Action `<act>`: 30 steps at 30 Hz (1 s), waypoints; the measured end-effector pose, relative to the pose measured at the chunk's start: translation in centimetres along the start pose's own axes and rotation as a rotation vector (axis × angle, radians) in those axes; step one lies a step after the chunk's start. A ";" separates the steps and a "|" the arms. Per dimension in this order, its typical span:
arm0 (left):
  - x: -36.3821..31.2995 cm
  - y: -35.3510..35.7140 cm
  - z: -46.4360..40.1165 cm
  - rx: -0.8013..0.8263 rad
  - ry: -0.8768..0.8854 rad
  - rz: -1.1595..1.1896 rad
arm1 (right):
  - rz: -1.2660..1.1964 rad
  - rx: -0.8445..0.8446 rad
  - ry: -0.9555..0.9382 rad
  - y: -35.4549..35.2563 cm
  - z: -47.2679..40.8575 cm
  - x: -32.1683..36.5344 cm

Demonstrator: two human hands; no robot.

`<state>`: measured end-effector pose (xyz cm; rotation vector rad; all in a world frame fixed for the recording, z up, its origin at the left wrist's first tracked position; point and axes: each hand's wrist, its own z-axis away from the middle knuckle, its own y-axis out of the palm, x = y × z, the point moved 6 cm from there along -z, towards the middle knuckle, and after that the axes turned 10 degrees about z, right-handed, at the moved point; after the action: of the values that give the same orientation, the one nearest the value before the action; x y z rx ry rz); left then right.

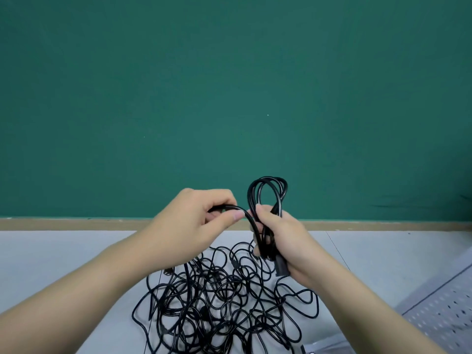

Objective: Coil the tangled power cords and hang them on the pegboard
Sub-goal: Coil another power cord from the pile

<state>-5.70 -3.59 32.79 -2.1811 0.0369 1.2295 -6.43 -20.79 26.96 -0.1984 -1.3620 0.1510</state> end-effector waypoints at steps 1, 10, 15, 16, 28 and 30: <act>0.1 -0.3 -0.1 -0.022 -0.008 0.003 | 0.020 0.015 0.000 0.3 0.0 0.1; 0.9 -0.7 0.1 -0.074 -0.020 -0.061 | 0.068 0.357 0.013 3.8 0.9 -0.4; 1.4 -0.6 0.1 -0.086 -0.036 -0.086 | 0.198 0.517 -0.022 4.2 2.8 0.1; 1.6 -0.7 0.1 -0.089 -0.052 -0.087 | 0.175 0.518 0.001 4.1 3.1 0.1; 0.5 -0.2 -1.0 -0.011 -0.136 -0.063 | -0.085 0.342 -0.084 -3.0 2.8 2.6; 0.9 0.1 -1.2 0.019 -0.152 -0.080 | -0.165 0.232 -0.092 -4.9 2.1 2.7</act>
<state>-4.34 -4.01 32.51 -2.0470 -0.0999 1.3394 -7.99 -24.88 31.11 0.1166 -1.4332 0.1798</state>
